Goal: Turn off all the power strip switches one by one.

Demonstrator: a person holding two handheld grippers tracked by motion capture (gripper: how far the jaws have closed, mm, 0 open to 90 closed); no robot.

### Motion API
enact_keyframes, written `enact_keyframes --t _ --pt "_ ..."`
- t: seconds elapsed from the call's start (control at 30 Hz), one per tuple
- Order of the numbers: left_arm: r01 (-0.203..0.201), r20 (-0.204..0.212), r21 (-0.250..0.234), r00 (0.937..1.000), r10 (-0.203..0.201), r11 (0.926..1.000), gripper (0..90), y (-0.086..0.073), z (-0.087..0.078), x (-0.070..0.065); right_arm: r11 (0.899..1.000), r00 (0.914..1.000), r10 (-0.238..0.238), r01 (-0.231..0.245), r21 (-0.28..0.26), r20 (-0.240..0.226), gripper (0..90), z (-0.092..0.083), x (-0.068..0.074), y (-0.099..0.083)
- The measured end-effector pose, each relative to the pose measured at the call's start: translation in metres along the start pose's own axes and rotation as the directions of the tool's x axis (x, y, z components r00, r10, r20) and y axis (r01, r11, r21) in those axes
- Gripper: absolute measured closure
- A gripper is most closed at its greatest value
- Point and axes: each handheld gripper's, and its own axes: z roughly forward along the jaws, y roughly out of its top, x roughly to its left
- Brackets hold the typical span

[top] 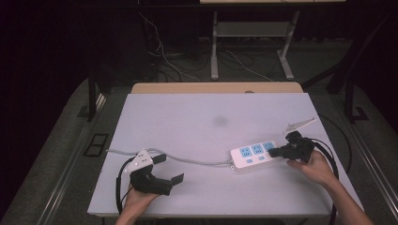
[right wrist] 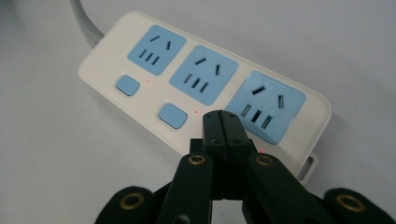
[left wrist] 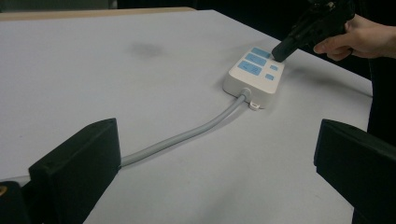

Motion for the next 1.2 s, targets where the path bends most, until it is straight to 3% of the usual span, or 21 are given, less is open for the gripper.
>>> enact_keyframes --t 0.03,0.3,0.53,1.2 --pt "0.000 0.000 0.000 1.0000 0.000 1.0000 0.0 0.000 0.000 0.000 1.000 0.9997 0.007 -0.008 -0.019 -0.023 90.0 -0.001 0.000 0.000" --pt "0.002 0.001 0.000 1.0000 -0.002 1.0000 0.0 0.000 0.000 0.000 1.000 0.9998 0.017 -0.017 -0.012 -0.013 90.0 -0.006 -0.002 -0.001" --pt "0.000 0.001 0.002 1.0000 0.000 1.0000 0.0 0.000 0.001 0.000 0.999 0.9994 0.020 -0.021 -0.042 -0.028 90.0 -0.017 0.000 -0.001" --pt "-0.001 0.001 -0.001 1.0000 0.001 1.0000 0.0 0.000 0.000 0.000 0.996 0.9961 -0.077 0.075 -0.043 -0.044 90.0 -0.030 0.027 0.028"
